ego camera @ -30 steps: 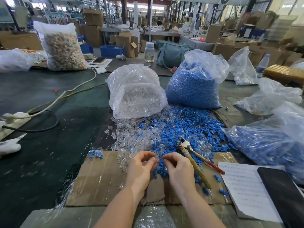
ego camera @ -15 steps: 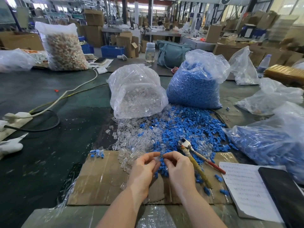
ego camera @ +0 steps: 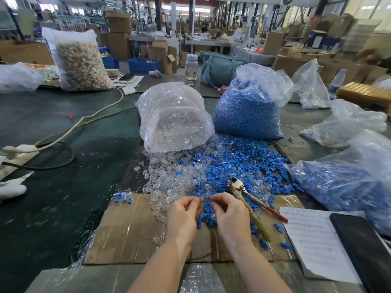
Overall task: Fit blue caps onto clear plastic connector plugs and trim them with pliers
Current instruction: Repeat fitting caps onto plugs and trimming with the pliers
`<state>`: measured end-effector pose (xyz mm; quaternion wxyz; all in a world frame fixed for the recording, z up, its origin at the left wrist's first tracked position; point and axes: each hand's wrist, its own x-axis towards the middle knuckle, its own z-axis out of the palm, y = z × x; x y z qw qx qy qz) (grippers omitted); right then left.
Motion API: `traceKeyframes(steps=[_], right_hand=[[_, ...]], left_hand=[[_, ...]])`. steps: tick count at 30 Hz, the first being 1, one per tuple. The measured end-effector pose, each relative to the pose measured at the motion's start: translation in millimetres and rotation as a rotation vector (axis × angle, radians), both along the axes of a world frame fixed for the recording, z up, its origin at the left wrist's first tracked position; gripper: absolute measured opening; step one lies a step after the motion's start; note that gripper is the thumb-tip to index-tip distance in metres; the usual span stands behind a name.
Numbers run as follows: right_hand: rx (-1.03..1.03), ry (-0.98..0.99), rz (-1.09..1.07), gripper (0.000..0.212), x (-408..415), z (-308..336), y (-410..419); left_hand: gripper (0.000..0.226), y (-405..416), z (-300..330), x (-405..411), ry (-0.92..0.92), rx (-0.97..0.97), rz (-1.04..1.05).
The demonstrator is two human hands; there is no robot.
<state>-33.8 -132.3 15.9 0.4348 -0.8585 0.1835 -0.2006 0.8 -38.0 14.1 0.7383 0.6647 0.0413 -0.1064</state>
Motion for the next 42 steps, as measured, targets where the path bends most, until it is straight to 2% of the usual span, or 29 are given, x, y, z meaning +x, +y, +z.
traceKeyframes(steps=[2,5,13,21,27,32,42], right_hand=[[0.017,-0.013,-0.008,0.010,1,0,0],[0.022,-0.025,-0.013,0.010,2,1,0],[-0.001,-0.040,-0.012,0.008,5,4,-3],[-0.003,-0.038,-0.007,0.009,5,4,-3],[-0.005,-0.066,0.002,0.008,3,6,-1],[-0.001,-0.076,0.035,0.008,3,10,1],[-0.236,-0.071,0.033,0.007,2,11,0]], left_hand=[[0.019,0,0,1,-0.064,0.083,0.025],[0.013,0,1,1,-0.082,0.098,0.042],[0.010,0,-1,-1,0.053,0.001,0.032],[0.019,1,2,-2,0.095,-0.008,-0.026],[0.015,1,3,-1,0.120,-0.004,0.015],[0.013,0,7,0,0.027,0.064,0.039],[0.012,-3,8,0,-0.168,0.235,-0.007]])
